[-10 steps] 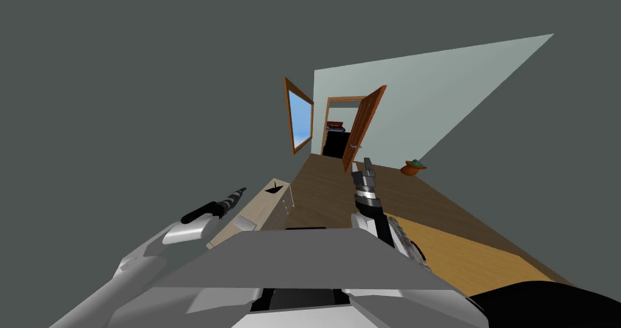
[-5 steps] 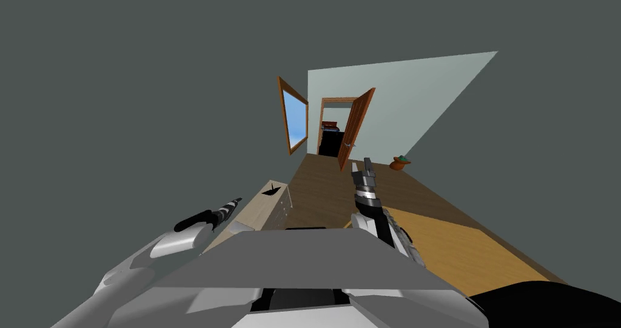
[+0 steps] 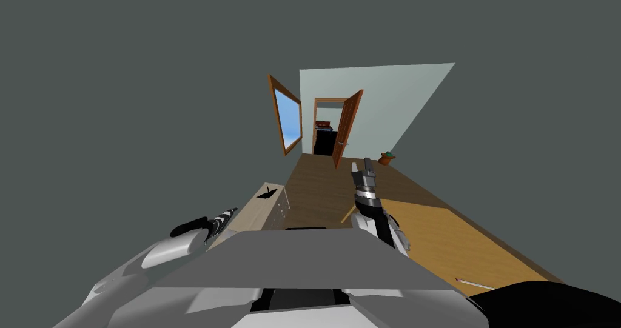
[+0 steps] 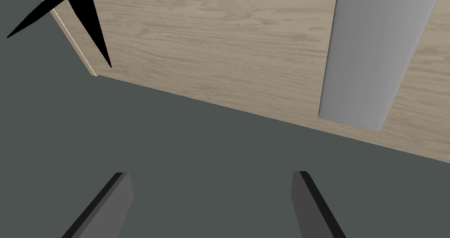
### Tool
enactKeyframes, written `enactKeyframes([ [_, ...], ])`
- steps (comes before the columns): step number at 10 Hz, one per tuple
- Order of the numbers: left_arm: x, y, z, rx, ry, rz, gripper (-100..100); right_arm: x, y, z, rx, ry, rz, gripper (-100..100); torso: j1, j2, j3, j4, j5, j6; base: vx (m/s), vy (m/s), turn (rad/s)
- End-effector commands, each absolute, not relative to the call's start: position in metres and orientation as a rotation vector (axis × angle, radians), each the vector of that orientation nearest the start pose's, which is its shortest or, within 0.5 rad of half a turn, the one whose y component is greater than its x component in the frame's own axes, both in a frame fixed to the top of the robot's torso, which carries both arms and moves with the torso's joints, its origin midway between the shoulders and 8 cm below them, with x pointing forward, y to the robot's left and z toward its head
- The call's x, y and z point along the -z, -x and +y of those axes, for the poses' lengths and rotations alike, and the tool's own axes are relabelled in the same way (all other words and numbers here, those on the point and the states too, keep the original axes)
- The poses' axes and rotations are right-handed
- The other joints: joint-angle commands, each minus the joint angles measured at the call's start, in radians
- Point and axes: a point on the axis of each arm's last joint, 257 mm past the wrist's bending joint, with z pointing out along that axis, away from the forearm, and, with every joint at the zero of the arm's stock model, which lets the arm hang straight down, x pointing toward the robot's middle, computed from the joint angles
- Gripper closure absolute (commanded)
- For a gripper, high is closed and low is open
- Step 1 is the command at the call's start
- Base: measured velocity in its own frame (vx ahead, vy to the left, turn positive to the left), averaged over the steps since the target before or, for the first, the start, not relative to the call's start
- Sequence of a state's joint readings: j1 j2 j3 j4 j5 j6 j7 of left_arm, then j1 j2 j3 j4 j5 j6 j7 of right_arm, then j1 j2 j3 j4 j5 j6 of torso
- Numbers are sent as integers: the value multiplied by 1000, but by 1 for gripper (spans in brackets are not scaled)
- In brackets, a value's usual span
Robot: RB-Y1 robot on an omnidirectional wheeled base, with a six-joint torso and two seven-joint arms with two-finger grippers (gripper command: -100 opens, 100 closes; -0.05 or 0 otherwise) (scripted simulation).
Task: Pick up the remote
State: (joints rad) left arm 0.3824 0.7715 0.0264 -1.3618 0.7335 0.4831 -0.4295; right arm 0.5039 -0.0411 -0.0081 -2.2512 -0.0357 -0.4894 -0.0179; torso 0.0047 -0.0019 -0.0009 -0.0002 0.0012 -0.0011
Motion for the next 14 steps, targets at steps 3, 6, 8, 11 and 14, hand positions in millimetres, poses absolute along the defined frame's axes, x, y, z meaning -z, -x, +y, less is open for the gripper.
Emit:
enactKeyframes([
  [3,499,-205,562,114,1765,2072,-100,-9,-350,-285,-1322,-693,647,0,1,0,0,0,0,-1,-23,58,-253],
  [6,515,-175,560,73,1841,2104,-100,-9,-350,-285,-1322,-693,647,0,0,-1,0,0,0,0,-6,39,-160],
  [8,538,-128,548,26,1962,2161,-100,-9,-350,-285,-1322,-693,647,0,-1,-1,-1,0,0,0,-3,42,-276],
  [11,555,-89,532,-5,2064,2208,-100,-9,-350,-285,-1322,-693,647,0,0,-2,-1,0,0,-1,2,43,-177],
  [14,566,-60,517,-21,2141,2242,-100,-9,-350,-285,-1322,-693,647,0,0,-2,-1,0,0,0,6,42,-178],
])
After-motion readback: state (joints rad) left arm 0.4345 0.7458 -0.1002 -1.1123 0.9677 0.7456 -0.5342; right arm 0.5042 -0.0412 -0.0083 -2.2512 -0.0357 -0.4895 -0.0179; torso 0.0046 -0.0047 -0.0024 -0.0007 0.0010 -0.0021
